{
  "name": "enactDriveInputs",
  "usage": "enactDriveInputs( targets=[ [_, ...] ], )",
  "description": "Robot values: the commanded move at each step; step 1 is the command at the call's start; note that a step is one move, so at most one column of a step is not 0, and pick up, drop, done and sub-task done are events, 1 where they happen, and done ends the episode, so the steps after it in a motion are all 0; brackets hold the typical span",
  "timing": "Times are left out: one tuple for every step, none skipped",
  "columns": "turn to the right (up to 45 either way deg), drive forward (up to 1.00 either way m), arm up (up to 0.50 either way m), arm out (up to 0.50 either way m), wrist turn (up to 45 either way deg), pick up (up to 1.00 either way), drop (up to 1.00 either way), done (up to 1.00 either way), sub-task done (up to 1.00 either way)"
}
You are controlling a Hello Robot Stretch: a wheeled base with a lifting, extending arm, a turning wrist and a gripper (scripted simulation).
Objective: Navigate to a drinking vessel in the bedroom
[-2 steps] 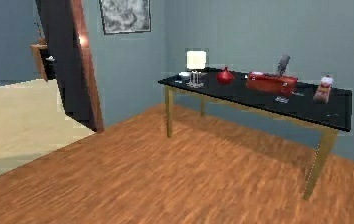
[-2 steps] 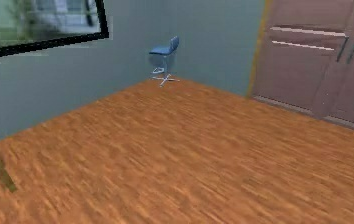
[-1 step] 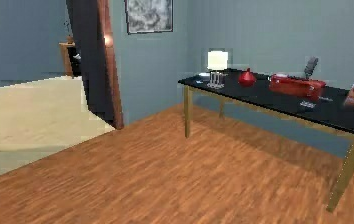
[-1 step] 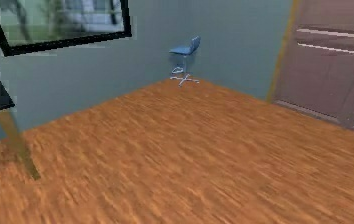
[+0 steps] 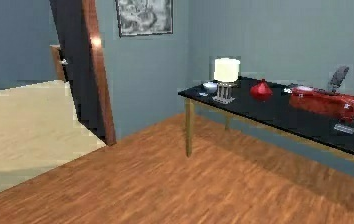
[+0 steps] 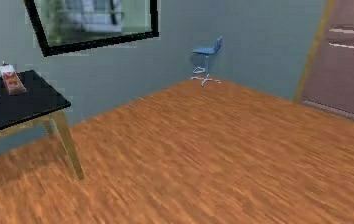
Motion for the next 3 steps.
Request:
enactDriveInputs(
  targets=[
    [-45.0, 0.0, 0.0, 0.0, 0.0, 0.0, 0.0, 0.0, 0.0],
    [0.0, 0.9, 0.0, 0.0, 0.0, 0.0, 0.0, 0.0, 0.0],
    [-9.0, 0.0, 0.0, 0.0, 0.0, 0.0, 0.0, 0.0, 0.0]
  ],
)
